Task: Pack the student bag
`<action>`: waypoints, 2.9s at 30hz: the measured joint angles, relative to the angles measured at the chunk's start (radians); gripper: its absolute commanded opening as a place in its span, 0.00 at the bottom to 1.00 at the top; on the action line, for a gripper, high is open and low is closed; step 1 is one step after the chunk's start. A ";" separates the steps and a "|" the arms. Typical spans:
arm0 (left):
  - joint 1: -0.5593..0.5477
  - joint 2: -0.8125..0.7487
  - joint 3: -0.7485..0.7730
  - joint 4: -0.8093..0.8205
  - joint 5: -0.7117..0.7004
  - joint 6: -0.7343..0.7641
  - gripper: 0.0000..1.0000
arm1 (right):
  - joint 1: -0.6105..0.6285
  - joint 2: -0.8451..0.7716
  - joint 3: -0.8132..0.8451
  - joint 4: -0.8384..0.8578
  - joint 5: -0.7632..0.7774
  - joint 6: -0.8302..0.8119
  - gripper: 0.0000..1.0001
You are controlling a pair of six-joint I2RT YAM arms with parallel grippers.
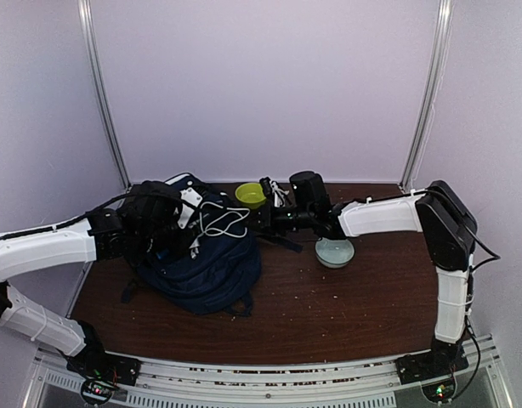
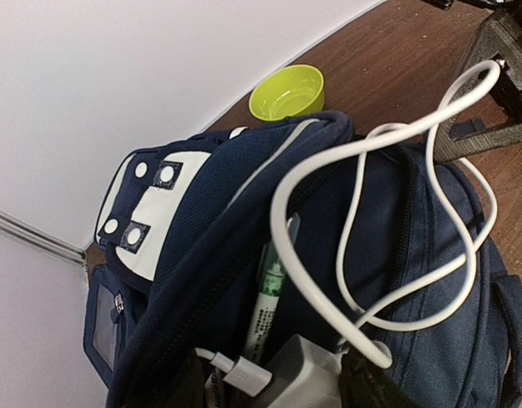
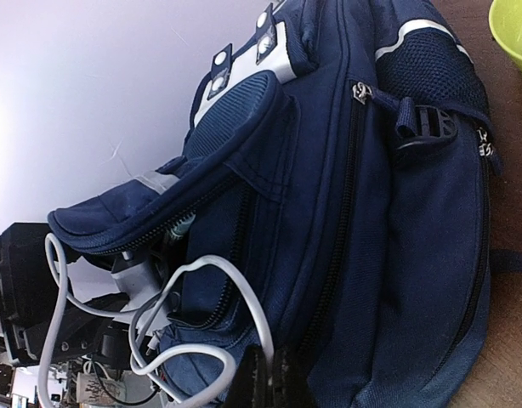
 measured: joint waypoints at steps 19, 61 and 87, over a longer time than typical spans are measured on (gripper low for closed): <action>0.002 -0.035 0.002 -0.051 0.121 0.032 0.63 | 0.048 -0.051 0.090 -0.148 0.106 -0.127 0.09; 0.009 -0.047 0.077 -0.331 -0.072 -0.101 0.70 | 0.140 0.190 0.312 0.010 0.247 0.182 0.24; 0.082 0.127 0.070 -0.159 -0.196 -0.102 0.65 | 0.167 -0.158 -0.102 -0.064 0.111 0.028 0.44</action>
